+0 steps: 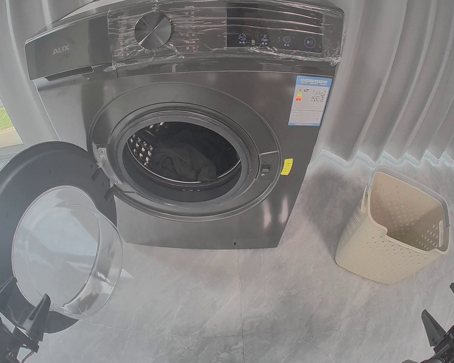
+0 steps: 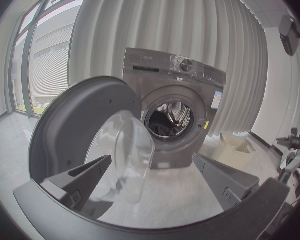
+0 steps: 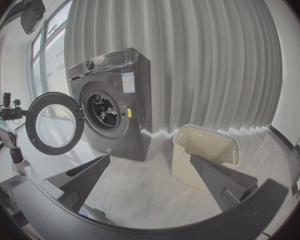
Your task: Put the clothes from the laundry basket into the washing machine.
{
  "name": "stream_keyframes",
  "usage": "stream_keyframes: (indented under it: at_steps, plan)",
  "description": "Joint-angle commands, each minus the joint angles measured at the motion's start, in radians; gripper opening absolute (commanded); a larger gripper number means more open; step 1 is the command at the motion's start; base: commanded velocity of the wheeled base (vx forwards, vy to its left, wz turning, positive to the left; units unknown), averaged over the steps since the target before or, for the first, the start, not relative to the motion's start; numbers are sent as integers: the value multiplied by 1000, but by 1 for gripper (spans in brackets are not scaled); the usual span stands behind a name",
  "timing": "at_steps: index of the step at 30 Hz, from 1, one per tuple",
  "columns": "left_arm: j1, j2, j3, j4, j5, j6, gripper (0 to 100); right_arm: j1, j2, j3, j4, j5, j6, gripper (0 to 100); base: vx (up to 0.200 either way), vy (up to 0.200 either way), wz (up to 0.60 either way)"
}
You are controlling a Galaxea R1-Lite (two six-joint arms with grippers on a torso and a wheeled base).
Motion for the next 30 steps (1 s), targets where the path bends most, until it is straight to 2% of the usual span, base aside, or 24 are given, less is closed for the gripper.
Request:
stream_keyframes:
  at_steps: [1,2,3,10,15,18,21,25,30]
  plan:
    - [127,-265,17,208,-94,53,100,-35,-174,19,28,-72,15,100,-200,0,0]
    - [135,-294,17,259,-119,85,100,-37,-174,19,30,-71,15,100,-200,0,0]
    - [139,-298,17,287,-131,91,100,-38,-174,19,27,-71,12,100,-200,0,0]
    - [141,-291,17,268,-137,84,100,-38,-174,19,27,-71,15,100,0,0,0]
    - [139,-291,17,268,-129,68,100,-37,-174,19,27,-71,15,100,0,0,0]
    - [139,-291,17,267,-126,47,100,-37,-174,19,27,-71,16,100,0,200,0]
    - [139,-291,17,265,-125,42,100,-37,-174,19,27,-71,15,100,0,200,0]
    - [139,-291,17,267,-125,44,100,-37,-174,19,27,-71,13,100,0,0,0]
    - [139,-291,17,267,-128,18,100,-37,-174,19,27,-71,13,100,0,0,0]
